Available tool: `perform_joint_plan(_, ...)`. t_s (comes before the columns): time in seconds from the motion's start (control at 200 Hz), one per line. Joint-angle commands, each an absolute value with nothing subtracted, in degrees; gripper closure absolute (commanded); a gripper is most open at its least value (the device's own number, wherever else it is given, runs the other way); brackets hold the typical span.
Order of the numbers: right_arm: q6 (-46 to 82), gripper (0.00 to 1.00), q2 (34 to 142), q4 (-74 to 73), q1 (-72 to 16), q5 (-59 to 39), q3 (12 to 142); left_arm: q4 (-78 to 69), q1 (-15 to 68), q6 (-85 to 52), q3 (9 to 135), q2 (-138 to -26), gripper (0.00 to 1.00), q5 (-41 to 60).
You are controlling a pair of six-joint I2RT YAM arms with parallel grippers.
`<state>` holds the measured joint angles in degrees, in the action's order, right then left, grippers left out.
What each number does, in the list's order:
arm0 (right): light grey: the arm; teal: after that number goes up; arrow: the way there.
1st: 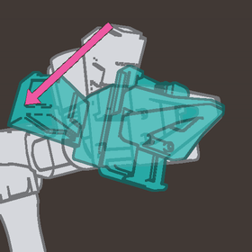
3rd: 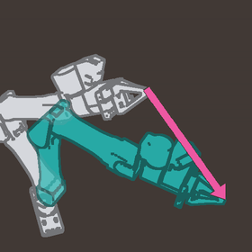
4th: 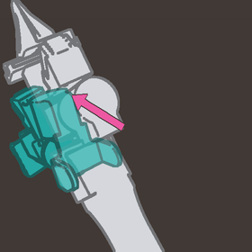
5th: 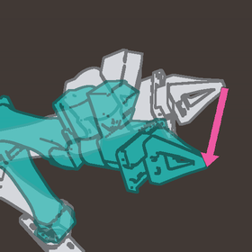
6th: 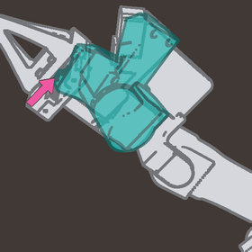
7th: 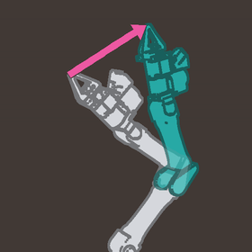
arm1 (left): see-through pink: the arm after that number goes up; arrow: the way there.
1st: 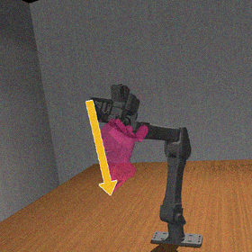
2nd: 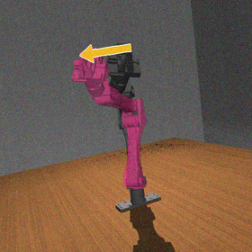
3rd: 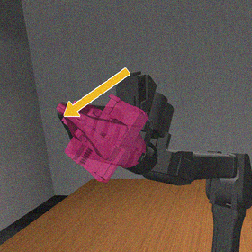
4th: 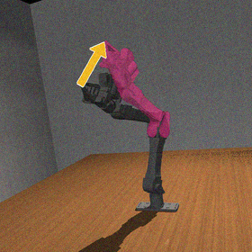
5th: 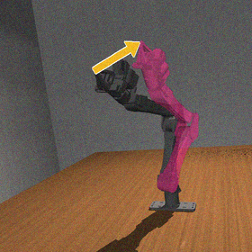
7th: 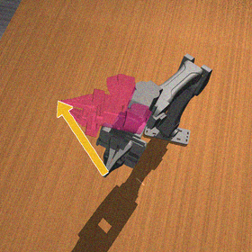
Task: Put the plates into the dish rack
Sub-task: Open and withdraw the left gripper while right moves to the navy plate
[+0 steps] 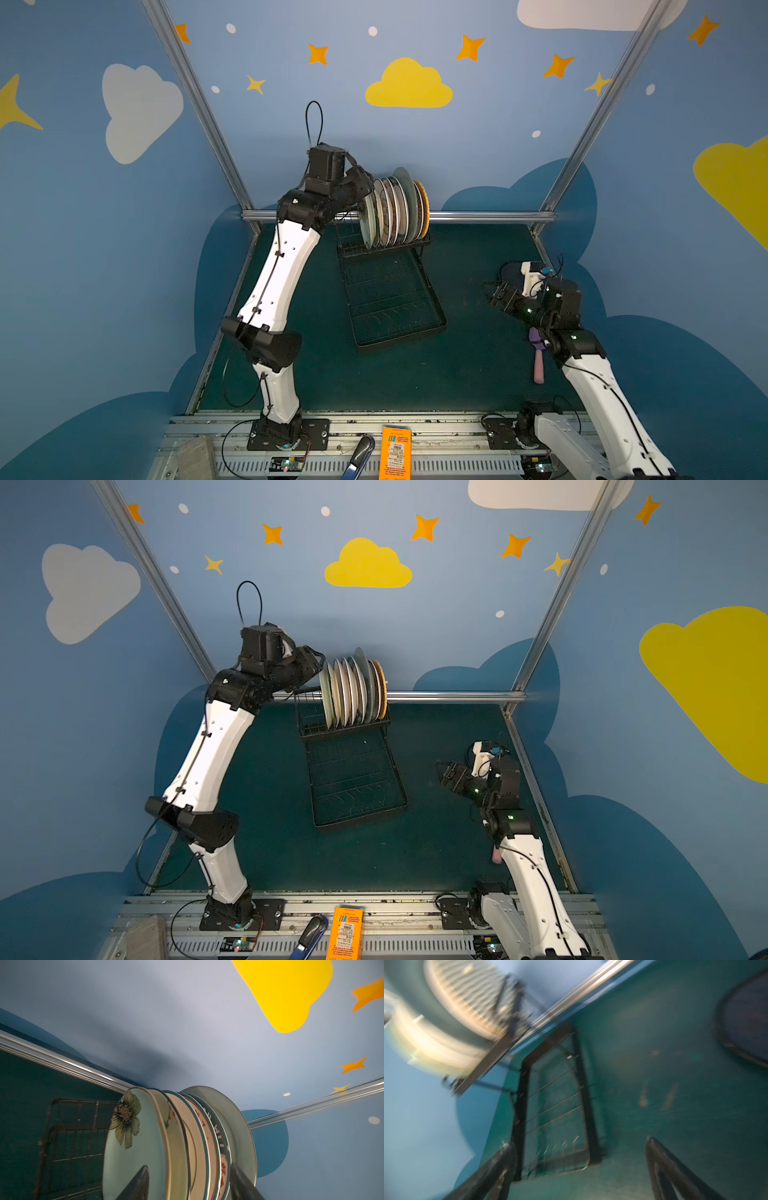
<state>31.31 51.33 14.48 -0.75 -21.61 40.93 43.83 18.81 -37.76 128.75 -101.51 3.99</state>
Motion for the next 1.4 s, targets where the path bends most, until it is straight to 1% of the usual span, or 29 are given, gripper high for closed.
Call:
perform_joint_plan(0.0,32.51,0.06,54.39,12.44,4.22,-16.69,41.68,36.83,17.47,-35.20,116.44,-88.27,0.27,5.85)
perform_joint_plan(0.06,32.34,0.05,56.76,10.49,6.72,-13.89,41.01,32.72,16.24,-35.27,106.79,-80.67,0.21,8.00)
perform_joint_plan(0.12,33.77,0.06,60.92,9.41,10.31,-14.82,41.44,29.68,14.38,-35.63,97.65,-73.71,0.16,11.62)
perform_joint_plan(0.225,35.79,0.06,65.99,7.54,15.68,-13.20,41.39,24.72,10.92,-36.11,83.39,-63.38,0.08,23.07)
perform_joint_plan(0.32,36.33,0.06,69.34,4.12,18.79,-10.84,40.31,23.69,9.85,-33.52,73.71,-57.39,0.01,32.67)
perform_joint_plan(0.36,36.09,0.06,70.83,2.88,19.71,-10.46,40.30,23.91,9.76,-32.11,70.18,-55.52,0.00,36.57)
perform_joint_plan(0.471,35.05,0.07,75.69,2.93,22.68,-9.98,41.18,22.38,9.74,-32.83,60.06,-51.02,0.00,42.29)
perform_joint_plan(0.576,37.86,0.08,80.56,2.17,26.38,-14.94,42.19,15.76,9.71,-35.85,52.48,-48.24,0.00,46.02)
perform_joint_plan(0.661,35.78,0.09,85.93,6.92,28.25,-20.42,47.44,12.05,9.75,-37.62,49.08,-47.72,0.00,46.27)
perform_joint_plan(0.701,35.02,0.12,89.11,8.52,28.48,-22.54,49.70,10.83,9.76,-38.30,48.23,-48.09,0.00,46.39)
perform_joint_plan(0.771,34.77,0.14,93.81,8.85,29.17,-26.11,52.06,9.34,9.83,-39.98,47.30,-48.94,0.00,46.78)
perform_joint_plan(0.831,35.75,0.17,96.81,5.98,29.91,-28.58,52.00,9.47,9.90,-40.65,47.33,-49.57,0.00,46.67)
perform_joint_plan(0.951,36.81,0.19,99.57,2.12,30.30,-30.37,51.39,9.04,9.86,-40.85,46.99,-49.71,0.00,46.33)
perform_joint_plan(1.171,38.93,0.21,103.86,2.44,30.72,-33.58,54.74,7.90,9.85,-40.39,45.44,-47.57,0.00,44.85)
perform_joint_plan(1.262,40.67,0.23,105.92,1.66,30.31,-34.72,55.10,8.00,9.84,-39.84,45.38,-46.89,0.00,44.20)
perform_joint_plan(1.287,41.28,0.26,106.51,1.06,30.28,-34.94,55.02,7.95,9.84,-39.65,45.40,-46.68,0.00,44.02)
perform_joint_plan(1.347,42.73,0.34,107.18,-0.19,30.18,-35.42,54.69,7.68,9.80,-39.29,44.99,-46.29,0.00,43.60)
perform_joint_plan(1.392,43.61,0.38,107.31,-0.16,30.07,-34.78,54.60,7.23,9.85,-39.44,44.46,-46.00,0.00,43.38)
